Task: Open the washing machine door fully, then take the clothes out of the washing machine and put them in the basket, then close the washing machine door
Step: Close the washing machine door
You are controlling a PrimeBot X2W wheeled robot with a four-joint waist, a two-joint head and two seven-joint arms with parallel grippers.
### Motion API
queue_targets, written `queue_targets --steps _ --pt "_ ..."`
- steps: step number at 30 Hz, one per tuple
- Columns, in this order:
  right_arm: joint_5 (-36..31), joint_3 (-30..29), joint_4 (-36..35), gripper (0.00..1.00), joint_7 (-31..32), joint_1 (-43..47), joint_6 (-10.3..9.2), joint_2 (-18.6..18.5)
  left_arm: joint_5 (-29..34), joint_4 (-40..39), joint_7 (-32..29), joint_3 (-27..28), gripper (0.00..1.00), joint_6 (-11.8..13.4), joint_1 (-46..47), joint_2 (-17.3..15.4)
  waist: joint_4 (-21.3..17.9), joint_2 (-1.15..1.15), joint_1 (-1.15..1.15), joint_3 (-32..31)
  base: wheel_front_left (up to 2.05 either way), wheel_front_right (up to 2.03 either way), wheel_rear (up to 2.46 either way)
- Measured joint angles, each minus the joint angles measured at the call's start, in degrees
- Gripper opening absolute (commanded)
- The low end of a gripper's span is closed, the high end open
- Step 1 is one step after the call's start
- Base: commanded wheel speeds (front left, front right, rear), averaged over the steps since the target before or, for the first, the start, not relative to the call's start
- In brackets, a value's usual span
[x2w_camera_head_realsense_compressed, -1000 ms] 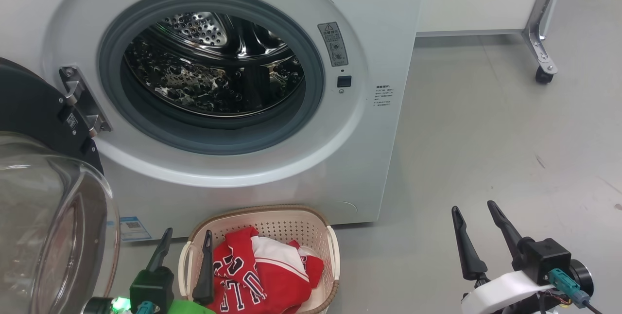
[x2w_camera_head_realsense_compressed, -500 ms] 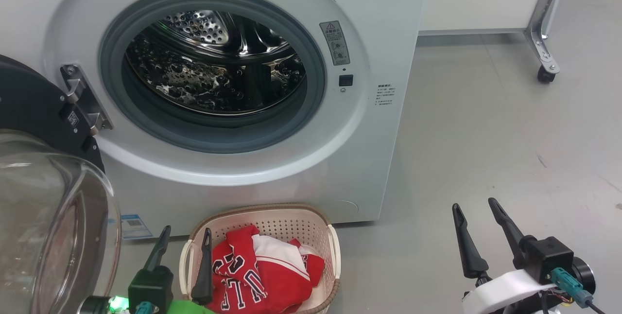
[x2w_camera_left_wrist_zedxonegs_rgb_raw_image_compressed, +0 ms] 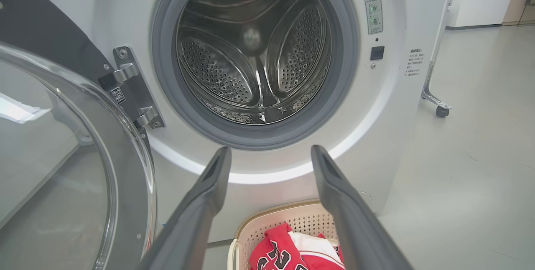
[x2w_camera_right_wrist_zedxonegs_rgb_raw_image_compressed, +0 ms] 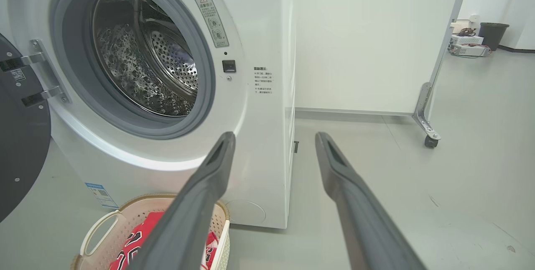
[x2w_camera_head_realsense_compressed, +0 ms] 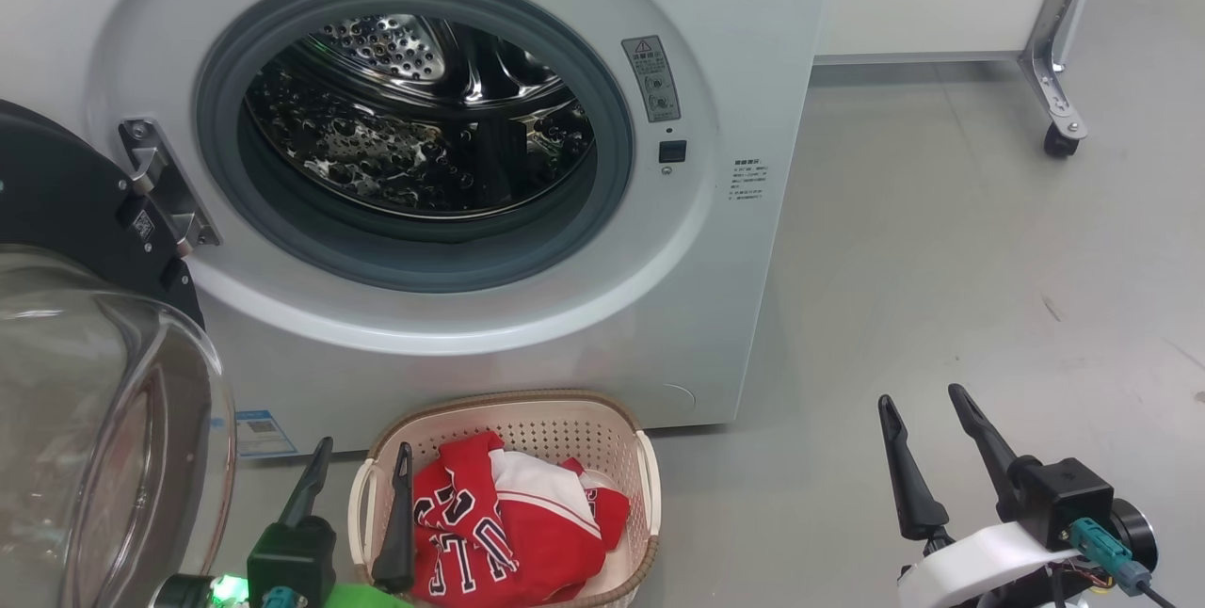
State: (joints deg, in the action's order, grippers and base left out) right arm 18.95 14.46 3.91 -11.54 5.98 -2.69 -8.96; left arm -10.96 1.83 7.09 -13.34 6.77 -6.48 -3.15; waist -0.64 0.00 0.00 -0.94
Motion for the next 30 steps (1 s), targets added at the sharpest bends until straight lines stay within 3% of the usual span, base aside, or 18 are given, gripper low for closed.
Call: queue_targets --steps 30 --pt "0.0 0.0 -1.1 1.00 0.7 0.4 -0.09 -0.2 1.5 -3.7 -2.1 -0.8 1.00 0.0 -1.0 0.0 -0.3 0.00 0.00 0.7 -0.92 0.92 0.00"
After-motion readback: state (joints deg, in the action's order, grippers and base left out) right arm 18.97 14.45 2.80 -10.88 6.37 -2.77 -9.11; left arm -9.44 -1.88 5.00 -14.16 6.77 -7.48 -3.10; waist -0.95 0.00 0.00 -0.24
